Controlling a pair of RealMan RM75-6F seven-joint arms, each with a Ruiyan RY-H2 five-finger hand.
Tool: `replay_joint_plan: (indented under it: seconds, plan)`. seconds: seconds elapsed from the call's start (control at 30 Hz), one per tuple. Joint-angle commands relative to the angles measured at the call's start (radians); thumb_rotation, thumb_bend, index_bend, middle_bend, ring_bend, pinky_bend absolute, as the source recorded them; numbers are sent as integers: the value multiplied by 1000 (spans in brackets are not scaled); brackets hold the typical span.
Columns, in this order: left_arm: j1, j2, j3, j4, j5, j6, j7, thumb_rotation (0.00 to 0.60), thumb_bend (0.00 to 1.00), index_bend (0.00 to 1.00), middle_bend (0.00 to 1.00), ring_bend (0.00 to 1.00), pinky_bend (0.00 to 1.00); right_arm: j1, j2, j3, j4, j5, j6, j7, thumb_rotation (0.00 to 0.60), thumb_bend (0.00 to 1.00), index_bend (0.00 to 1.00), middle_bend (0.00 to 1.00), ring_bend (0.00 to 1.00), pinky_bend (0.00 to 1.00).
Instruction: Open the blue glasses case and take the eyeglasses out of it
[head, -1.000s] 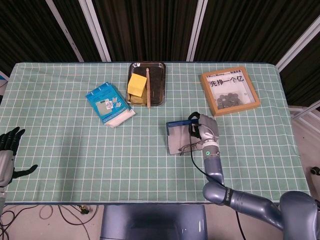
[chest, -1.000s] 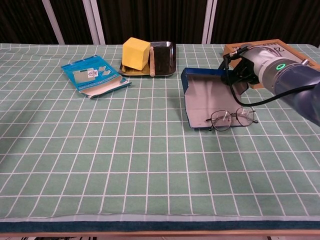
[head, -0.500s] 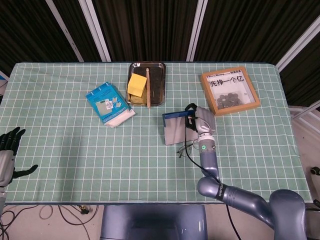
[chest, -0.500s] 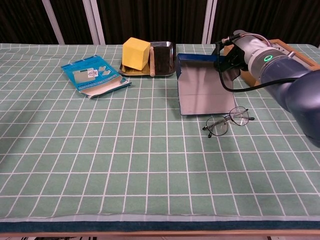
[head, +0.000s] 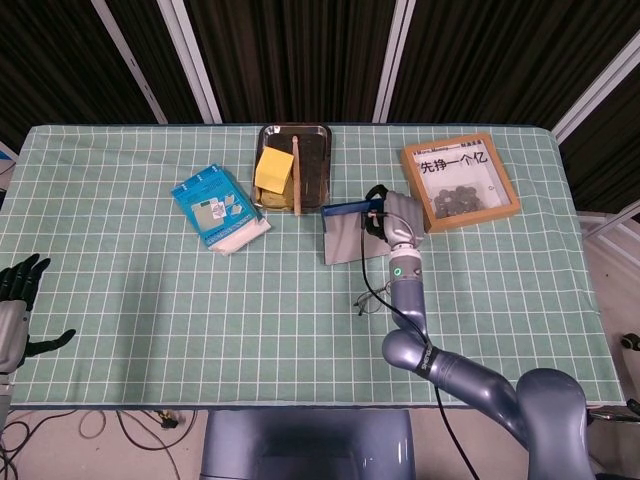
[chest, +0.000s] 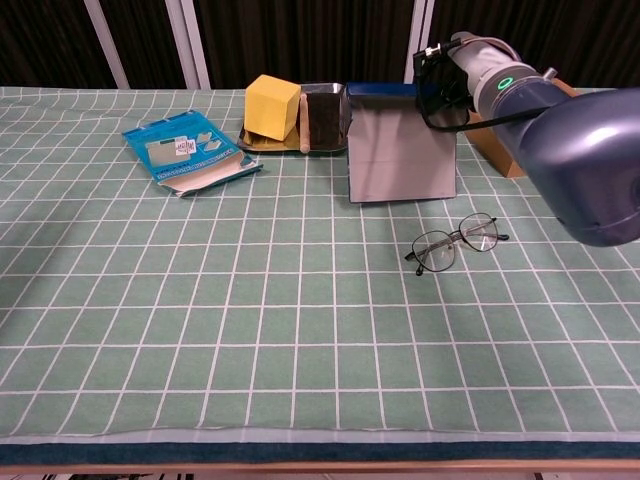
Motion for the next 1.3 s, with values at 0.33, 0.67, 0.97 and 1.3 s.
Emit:
replay_joint_plan:
  seconds: [0.33,0.67,0.97,1.3]
  plan:
    - [2,-1,6,-2,19,10,6,600,48,0,0,0,0,-46,104,9,-129,153,-21,-168,600,293,0,870,927,1000]
    - [8,-2,9,6,30,27,12,600,48,0,0,0,0,-242,333,-108,-523,-34,87,-102,600,289,0,627,719,856]
    - [10,-3,18,8,43,30,41,600,48,0,0,0,0,-499,619,-288,-812,-356,260,5,600,257,0,224,237,398]
    - [18,1,30,6,61,47,80,600,23,0,0,0,0,-690,770,-434,-865,-507,373,102,600,71,0,0,0,245]
